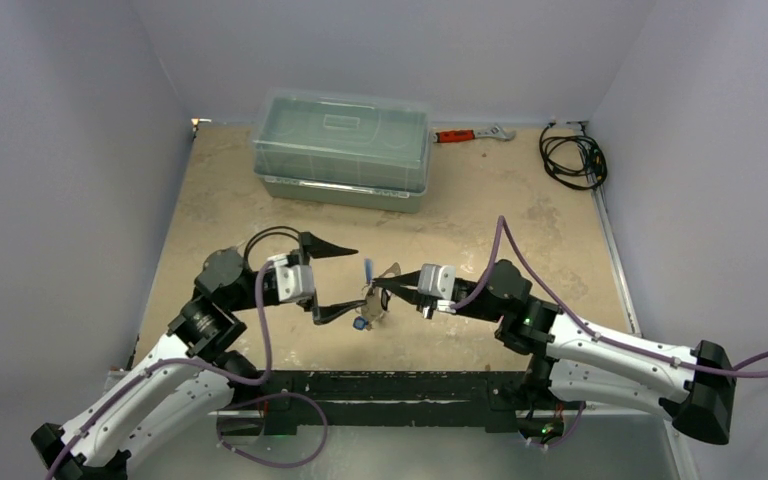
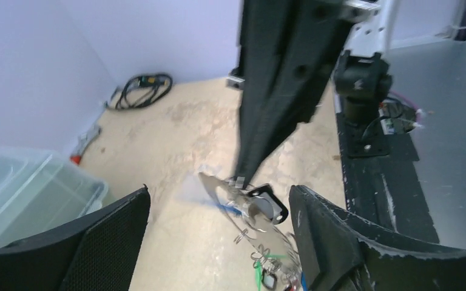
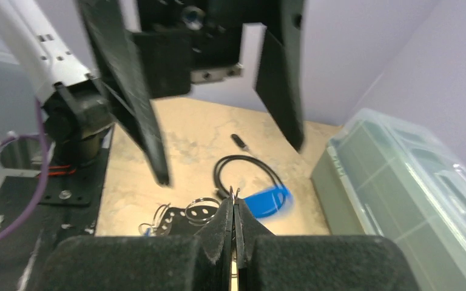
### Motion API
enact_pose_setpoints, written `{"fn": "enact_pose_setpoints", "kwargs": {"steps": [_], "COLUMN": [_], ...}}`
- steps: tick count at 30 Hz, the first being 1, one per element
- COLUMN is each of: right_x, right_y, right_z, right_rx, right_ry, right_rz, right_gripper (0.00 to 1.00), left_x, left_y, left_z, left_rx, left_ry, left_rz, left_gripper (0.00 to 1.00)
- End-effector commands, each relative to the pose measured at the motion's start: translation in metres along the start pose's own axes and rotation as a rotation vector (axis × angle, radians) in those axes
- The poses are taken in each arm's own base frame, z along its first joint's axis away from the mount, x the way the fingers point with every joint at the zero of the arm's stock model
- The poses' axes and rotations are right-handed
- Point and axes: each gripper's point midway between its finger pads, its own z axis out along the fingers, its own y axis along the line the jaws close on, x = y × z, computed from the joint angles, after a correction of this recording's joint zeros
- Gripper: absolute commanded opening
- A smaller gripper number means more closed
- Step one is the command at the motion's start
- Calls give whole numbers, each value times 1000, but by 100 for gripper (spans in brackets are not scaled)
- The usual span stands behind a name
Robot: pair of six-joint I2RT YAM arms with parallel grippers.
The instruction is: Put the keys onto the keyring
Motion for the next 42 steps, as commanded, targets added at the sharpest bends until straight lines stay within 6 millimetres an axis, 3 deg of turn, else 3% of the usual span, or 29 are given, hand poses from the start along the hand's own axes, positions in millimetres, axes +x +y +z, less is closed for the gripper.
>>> {"fn": "enact_pose_setpoints", "kwargs": {"steps": [1, 10, 17, 32, 42], "right_x": [-47, -64, -83, -96, -102], "right_y": [-29, -15, -9, 1, 1], "right_z": [-11, -18, -21, -13, -11], "right_rx": [150, 109, 70, -11, -22], "right_ry": [-216, -373, -453, -504, -529], "right_rz": [-43, -31, -34, -23, -29], "right_gripper": [0, 0, 0, 0, 0], "left_x": [-38, -40, -38, -41, -35], "left_y": [-21, -38, -33, -30, -36], "left_z": [-8, -5, -4, -5, -3], "left_rx": [77, 197, 163, 140, 181], "left_ry": [-149, -175, -167, -183, -185], "left_rz": [80, 88, 89, 98, 77], "left_gripper": [84, 54, 52, 35, 31]}}
